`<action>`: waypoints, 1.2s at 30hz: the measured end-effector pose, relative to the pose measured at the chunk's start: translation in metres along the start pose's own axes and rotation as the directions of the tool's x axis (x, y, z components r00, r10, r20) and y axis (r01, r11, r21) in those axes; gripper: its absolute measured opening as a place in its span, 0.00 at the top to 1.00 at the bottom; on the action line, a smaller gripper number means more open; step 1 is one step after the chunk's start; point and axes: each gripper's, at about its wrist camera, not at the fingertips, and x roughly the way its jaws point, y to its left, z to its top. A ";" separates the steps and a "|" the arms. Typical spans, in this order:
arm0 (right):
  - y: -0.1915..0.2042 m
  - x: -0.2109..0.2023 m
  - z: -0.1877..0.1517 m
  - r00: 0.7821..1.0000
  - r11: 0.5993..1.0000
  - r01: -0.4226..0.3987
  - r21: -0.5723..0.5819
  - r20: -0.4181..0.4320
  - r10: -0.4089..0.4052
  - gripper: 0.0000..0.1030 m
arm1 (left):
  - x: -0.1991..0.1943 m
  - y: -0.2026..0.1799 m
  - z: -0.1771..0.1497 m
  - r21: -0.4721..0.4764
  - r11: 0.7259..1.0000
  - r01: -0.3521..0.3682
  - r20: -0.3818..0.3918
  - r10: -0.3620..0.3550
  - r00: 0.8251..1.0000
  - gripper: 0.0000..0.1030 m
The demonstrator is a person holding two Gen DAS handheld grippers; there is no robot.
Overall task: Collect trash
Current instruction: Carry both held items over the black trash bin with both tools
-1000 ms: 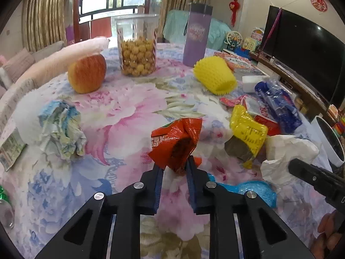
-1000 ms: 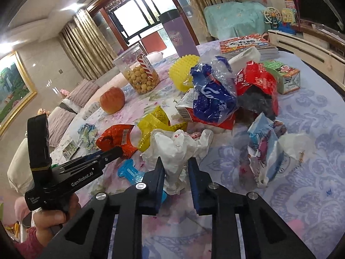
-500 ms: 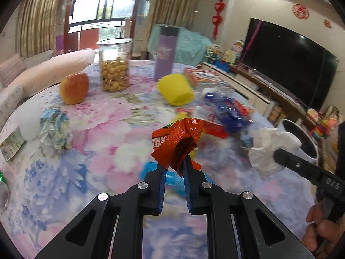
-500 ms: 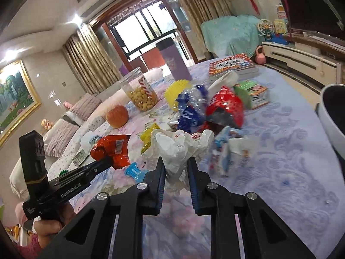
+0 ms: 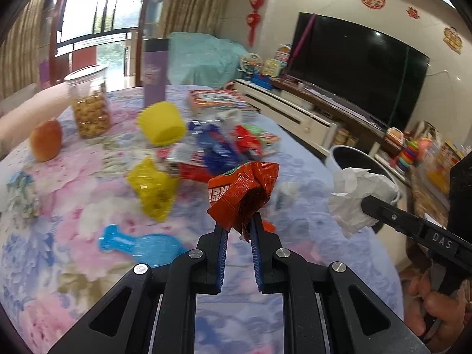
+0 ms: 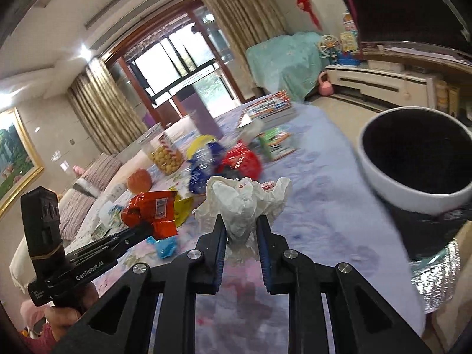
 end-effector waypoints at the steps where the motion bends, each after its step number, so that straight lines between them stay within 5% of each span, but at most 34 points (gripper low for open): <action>1: -0.005 -0.003 0.000 1.000 1.000 0.007 0.006 0.003 -0.007 0.80 | 0.002 -0.004 0.001 0.006 1.000 0.008 -0.002 -0.008 1.000 0.86; 36: -0.128 -0.045 0.040 0.971 0.968 0.222 0.119 0.061 -0.230 0.80 | 0.145 -0.124 0.061 0.153 0.969 0.194 -0.120 -0.177 0.977 0.86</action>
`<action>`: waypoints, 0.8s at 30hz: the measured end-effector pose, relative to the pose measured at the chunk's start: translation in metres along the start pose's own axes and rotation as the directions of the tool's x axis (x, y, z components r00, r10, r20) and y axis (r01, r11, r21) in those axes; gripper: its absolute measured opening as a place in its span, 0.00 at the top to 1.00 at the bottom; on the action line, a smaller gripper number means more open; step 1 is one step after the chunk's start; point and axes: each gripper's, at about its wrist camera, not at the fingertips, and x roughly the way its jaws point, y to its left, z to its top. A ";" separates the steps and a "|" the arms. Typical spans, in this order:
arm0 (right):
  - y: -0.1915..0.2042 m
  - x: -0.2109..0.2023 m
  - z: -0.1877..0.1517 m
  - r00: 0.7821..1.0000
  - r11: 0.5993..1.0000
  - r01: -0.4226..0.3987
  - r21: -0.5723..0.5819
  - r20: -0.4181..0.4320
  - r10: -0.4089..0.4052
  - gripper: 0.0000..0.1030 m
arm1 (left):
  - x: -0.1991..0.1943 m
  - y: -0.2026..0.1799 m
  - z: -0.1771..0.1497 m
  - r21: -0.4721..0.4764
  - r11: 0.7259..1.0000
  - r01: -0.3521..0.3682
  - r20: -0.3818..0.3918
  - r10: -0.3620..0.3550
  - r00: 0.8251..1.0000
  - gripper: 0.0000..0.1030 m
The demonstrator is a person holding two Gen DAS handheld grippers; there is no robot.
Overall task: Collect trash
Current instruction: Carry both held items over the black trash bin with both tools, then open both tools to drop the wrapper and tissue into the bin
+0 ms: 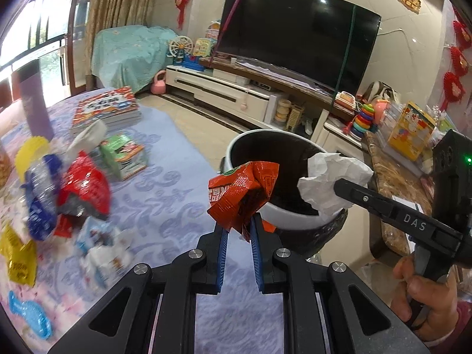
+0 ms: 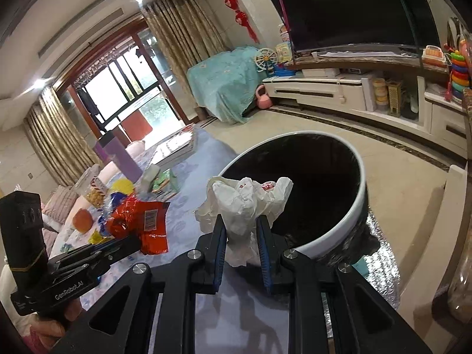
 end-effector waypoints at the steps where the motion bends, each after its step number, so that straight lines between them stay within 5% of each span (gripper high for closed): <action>1: -0.003 0.001 0.003 1.000 1.000 0.005 -0.001 -0.001 -0.005 0.80 | 0.006 -0.002 0.004 0.000 1.000 0.012 -0.006 -0.012 1.000 0.86; 24: -0.042 0.021 0.041 0.994 0.995 0.099 -0.029 -0.049 -0.101 0.76 | 0.097 -0.022 0.068 0.021 0.998 0.065 -0.072 -0.063 0.995 0.84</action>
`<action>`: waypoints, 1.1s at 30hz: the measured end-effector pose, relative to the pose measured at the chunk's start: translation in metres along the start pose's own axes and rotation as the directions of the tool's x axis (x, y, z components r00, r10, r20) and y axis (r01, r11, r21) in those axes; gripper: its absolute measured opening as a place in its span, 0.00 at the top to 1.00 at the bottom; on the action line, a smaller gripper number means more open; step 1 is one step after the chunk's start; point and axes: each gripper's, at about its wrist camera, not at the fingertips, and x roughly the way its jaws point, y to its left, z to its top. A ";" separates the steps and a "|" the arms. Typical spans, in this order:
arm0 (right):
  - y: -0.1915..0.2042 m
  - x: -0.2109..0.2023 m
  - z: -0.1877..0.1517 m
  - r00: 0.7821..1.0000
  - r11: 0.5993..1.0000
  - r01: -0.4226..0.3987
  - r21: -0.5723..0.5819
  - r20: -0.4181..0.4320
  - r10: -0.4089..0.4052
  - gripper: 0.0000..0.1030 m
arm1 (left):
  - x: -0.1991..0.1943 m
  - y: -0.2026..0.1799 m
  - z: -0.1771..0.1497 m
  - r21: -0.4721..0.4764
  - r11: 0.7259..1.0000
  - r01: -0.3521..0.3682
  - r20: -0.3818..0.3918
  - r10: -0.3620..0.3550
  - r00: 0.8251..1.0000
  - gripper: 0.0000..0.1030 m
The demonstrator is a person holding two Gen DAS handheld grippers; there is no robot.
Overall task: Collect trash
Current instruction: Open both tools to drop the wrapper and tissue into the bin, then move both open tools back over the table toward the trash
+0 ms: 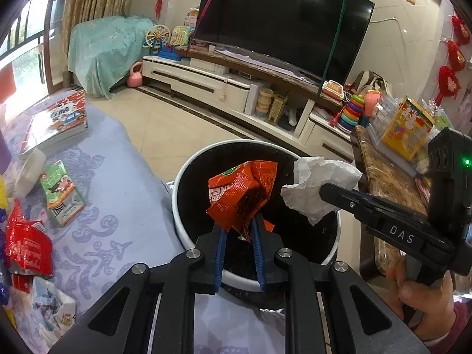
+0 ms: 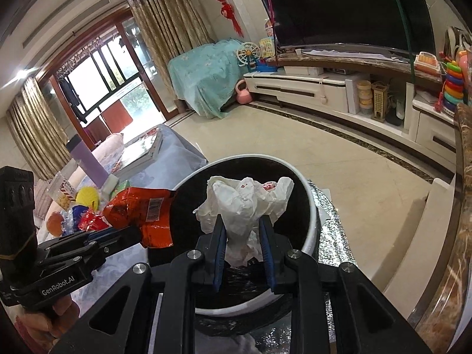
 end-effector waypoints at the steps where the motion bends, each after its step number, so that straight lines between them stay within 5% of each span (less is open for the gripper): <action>1: -0.001 0.001 0.001 1.000 1.000 0.004 0.000 -0.004 -0.004 0.76 | 0.002 -0.002 0.001 0.001 1.000 -0.002 -0.003 0.002 1.000 0.84; 4: -0.004 0.004 0.003 1.000 1.000 0.004 -0.005 -0.017 -0.004 0.72 | 0.008 -0.003 0.002 0.000 1.000 -0.006 -0.018 0.006 1.000 0.73; 8: -0.009 0.002 0.004 1.000 1.000 0.012 0.004 -0.013 -0.012 0.53 | 0.009 -0.004 0.001 -0.008 1.000 -0.006 -0.016 0.006 1.000 0.54; 14: -0.015 -0.006 0.003 1.000 0.999 0.016 0.032 0.016 -0.017 0.41 | -0.007 -0.003 -0.012 -0.008 1.000 -0.015 -0.003 0.015 1.000 0.50; 20: -0.007 -0.021 -0.008 0.998 0.998 0.003 0.060 0.063 -0.007 0.16 | -0.042 0.002 -0.048 -0.021 0.999 -0.043 0.039 0.044 0.998 0.47; 33: 0.051 -0.032 -0.048 0.996 0.995 -0.077 0.060 0.050 0.074 0.00 | -0.139 0.025 -0.142 -0.142 0.979 -0.145 0.119 0.163 0.979 0.30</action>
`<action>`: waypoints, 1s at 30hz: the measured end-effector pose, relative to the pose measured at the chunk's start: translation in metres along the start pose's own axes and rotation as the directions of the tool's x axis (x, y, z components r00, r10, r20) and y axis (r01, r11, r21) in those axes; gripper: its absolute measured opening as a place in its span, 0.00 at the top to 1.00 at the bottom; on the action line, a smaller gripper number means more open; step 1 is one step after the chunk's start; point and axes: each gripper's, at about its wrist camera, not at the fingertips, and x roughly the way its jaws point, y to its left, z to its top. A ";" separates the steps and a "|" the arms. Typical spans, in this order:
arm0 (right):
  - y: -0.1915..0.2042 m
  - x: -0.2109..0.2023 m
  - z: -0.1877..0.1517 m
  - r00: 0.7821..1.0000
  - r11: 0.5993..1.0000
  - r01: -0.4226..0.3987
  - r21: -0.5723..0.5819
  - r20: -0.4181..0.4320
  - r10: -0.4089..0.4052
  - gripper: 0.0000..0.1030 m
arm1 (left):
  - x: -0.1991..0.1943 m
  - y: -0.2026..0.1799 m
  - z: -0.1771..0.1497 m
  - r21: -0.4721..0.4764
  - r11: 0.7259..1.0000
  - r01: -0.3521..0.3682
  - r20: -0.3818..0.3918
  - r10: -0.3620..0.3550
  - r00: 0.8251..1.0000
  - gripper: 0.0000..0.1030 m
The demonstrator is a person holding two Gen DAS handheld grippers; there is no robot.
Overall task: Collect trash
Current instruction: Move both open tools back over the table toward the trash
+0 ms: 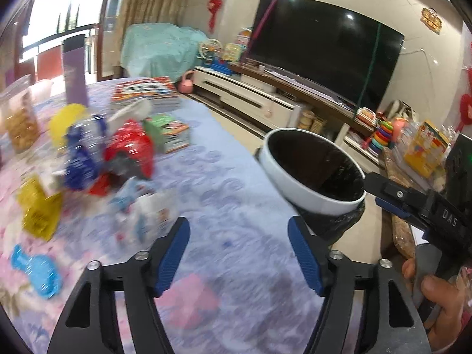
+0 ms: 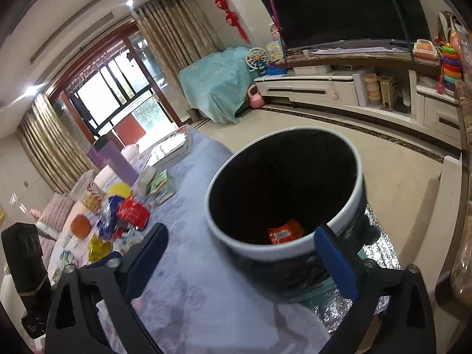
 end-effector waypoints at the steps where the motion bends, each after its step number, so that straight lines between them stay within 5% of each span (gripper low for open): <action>1: 0.005 -0.001 -0.005 1.000 1.000 -0.003 -0.005 -0.002 0.003 0.00 | -0.006 0.003 -0.004 -0.005 1.000 -0.005 0.005 0.005 1.000 0.29; 15: 0.076 0.005 -0.045 0.992 0.987 -0.118 -0.106 -0.051 0.113 0.00 | -0.105 0.052 -0.068 -0.120 0.981 -0.153 0.056 0.160 0.985 0.25; 30: 0.171 0.036 -0.082 0.959 0.933 -0.263 -0.244 -0.174 0.225 0.00 | -0.180 0.103 -0.101 -0.280 0.915 -0.290 0.072 0.321 0.944 0.25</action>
